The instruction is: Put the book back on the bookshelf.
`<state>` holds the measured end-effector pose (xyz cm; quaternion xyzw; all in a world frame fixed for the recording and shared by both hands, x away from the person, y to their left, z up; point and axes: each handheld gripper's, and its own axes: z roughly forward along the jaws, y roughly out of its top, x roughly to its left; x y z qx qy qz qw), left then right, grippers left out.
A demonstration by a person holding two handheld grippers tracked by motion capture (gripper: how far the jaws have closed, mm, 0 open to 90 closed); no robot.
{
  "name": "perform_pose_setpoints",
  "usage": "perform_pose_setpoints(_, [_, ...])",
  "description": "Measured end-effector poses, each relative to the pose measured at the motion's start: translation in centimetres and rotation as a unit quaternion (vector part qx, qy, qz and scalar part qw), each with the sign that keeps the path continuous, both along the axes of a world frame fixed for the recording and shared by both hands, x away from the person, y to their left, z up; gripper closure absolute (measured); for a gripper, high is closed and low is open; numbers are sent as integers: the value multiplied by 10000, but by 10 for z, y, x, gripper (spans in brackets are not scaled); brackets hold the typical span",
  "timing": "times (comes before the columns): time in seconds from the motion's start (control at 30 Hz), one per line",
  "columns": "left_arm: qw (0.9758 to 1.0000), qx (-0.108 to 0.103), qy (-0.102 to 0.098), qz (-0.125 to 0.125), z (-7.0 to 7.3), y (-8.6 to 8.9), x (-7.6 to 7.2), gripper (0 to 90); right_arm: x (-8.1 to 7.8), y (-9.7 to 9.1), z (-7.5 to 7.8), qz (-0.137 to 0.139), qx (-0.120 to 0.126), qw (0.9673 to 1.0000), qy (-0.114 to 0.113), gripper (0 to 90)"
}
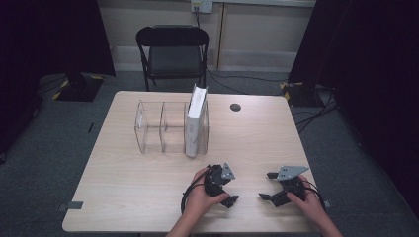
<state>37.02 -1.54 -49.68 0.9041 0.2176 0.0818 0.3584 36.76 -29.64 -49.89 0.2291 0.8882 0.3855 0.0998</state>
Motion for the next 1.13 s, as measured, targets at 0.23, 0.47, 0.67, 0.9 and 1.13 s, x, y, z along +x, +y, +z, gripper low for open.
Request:
perform_pose_setpoints(0.23, [9998,-178,-91,-40,-3,3,0,0,0,0,0,2,1,10000,-1,124])
perform_pose_setpoints(0.47, [9998,-177,-94,-42,-3,3,0,0,0,0,0,0,1,10000,0,124])
perform_pose_setpoints(0.67, [9998,-179,-92,-41,-3,3,0,0,0,0,0,0,1,10000,1,124])
perform_pose_setpoints(0.9, [9998,-179,-95,-39,-3,3,0,0,0,0,0,-2,-3,10000,3,124])
perform_pose_setpoints(1.13, [9998,-169,-99,-48,-3,3,0,0,0,0,0,-3,-4,10000,5,124])
